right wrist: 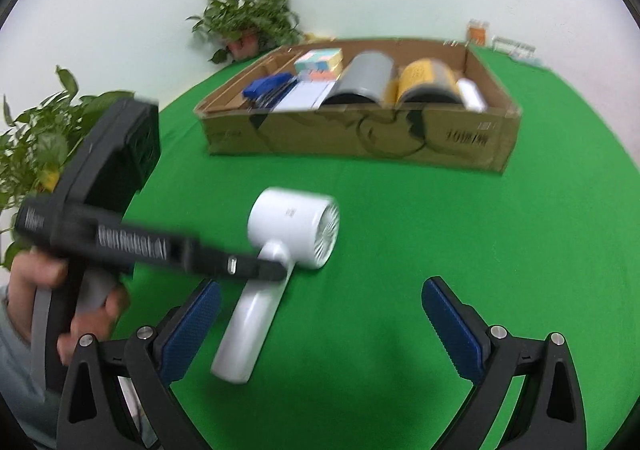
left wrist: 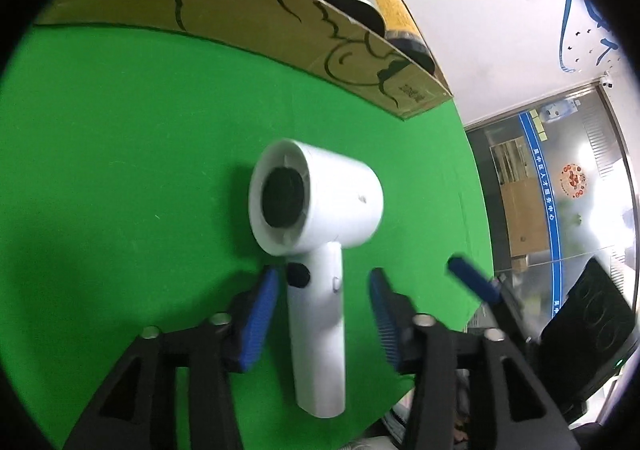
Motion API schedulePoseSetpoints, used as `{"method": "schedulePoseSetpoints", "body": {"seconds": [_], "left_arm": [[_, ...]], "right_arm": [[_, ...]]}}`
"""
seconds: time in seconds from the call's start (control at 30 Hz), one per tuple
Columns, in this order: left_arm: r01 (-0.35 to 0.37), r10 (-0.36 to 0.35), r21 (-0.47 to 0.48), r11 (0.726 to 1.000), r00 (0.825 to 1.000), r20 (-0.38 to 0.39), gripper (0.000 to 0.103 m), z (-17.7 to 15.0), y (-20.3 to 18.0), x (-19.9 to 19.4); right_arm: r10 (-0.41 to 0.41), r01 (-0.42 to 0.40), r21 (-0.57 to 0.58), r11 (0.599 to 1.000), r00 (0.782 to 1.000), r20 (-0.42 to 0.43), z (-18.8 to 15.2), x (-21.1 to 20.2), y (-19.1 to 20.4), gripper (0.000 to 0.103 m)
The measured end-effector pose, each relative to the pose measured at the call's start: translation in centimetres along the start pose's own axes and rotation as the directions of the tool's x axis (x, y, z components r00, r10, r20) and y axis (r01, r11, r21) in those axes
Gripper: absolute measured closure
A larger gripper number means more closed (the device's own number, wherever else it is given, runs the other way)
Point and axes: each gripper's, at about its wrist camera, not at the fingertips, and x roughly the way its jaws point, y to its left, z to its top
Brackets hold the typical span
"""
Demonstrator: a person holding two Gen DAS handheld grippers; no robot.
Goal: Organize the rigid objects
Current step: 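Grasp the hair dryer by its handle with the left tool and lift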
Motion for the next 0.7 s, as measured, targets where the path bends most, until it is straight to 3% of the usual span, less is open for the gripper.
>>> {"method": "schedulePoseSetpoints", "body": {"seconds": [0.13,0.23,0.37,0.47,0.57,0.7], "left_arm": [[0.010,-0.011,-0.012,1.000,1.000,-0.026,0.052,0.7,0.7,0.6],[0.050,-0.050,-0.004,0.999,0.998,-0.045,0.054,0.5,0.4,1.2],[0.074,-0.074,0.000,0.997,0.995,-0.068,0.058,0.3,0.2,1.8],[0.073,-0.074,-0.016,0.997,0.994,-0.078,0.072,0.5,0.5,2.1],[0.093,-0.095,-0.032,0.995,0.993,-0.076,0.072,0.8,0.9,2.0],[0.065,-0.065,-0.002,0.998,0.996,-0.068,0.072,0.6,0.5,2.0]], "right_arm": [[0.067,-0.067,-0.009,0.998,0.996,-0.062,-1.2,1.6,1.6,0.006],[0.057,-0.059,-0.017,0.998,0.994,-0.094,-1.6,3.1,2.9,0.011],[0.061,-0.061,0.007,0.998,0.987,-0.151,-1.9,5.0,2.9,0.036],[0.036,-0.038,-0.004,0.999,0.984,-0.176,-2.2,5.9,3.0,0.050],[0.019,-0.024,-0.026,0.999,0.984,-0.174,-2.1,6.2,3.3,0.070],[-0.013,0.003,-0.061,0.998,0.986,-0.168,-2.1,6.6,4.1,0.071]]}}
